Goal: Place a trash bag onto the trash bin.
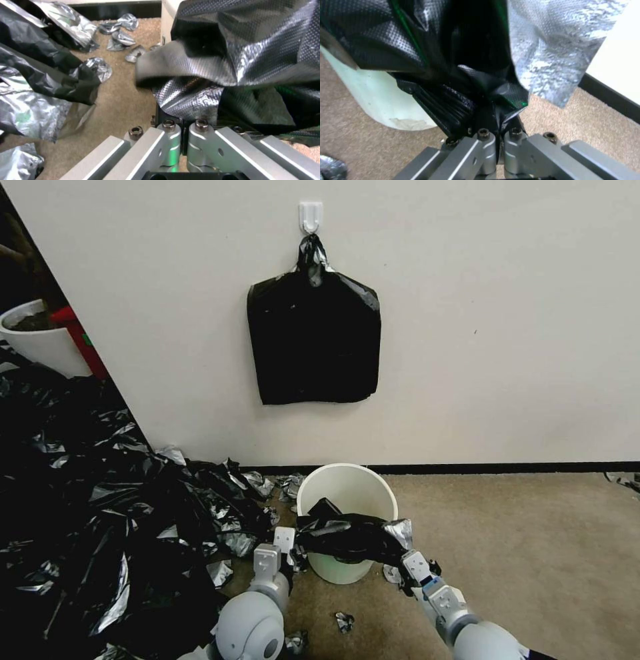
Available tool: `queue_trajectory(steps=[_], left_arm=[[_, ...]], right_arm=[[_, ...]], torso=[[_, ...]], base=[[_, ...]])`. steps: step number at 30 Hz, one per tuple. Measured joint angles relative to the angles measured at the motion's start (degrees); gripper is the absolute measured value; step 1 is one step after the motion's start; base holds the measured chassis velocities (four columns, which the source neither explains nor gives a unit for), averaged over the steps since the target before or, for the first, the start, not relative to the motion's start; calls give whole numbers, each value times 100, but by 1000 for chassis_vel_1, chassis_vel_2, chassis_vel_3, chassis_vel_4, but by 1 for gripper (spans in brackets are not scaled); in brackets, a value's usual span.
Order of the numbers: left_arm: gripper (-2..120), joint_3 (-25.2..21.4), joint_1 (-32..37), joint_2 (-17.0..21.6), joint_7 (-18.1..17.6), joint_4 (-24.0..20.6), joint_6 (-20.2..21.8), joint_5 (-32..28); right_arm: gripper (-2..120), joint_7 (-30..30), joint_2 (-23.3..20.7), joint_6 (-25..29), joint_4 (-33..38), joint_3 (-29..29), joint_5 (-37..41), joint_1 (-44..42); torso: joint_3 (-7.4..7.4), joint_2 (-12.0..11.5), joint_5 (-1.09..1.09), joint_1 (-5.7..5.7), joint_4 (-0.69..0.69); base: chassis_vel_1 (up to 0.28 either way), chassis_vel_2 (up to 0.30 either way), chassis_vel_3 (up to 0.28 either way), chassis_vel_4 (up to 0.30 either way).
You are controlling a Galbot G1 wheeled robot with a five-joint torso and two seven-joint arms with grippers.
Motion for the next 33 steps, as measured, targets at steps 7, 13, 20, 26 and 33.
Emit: queue_trajectory(steps=[7,13,20,26,33], left_arm=[[0,-61,-4,-32,-30,-18,63,-54],[7,-163,160,53,-105,-225,90,-56],[28,-379,675,272,-97,-671,352,-59],[49,-593,1159,487,-74,-1162,416,-48],[80,-814,1598,687,-72,-1769,443,161]], right_arm=[[0,-229,66,350,-149,185,-179,-42],[10,-286,-62,585,12,322,-49,-212],[32,-5,-462,619,686,361,462,-635],[55,343,-816,410,1523,483,809,-1158],[84,514,-942,377,2283,546,690,-1482]], torso=[[0,0,-1,0,0],[0,0,-1,0,0],[0,0,-1,0,0],[-1,0,-1,0,0],[0,0,-1,0,0]], base=[[0,0,0,0],[0,0,0,0],[0,0,0,0],[0,0,0,0],[0,0,0,0]])
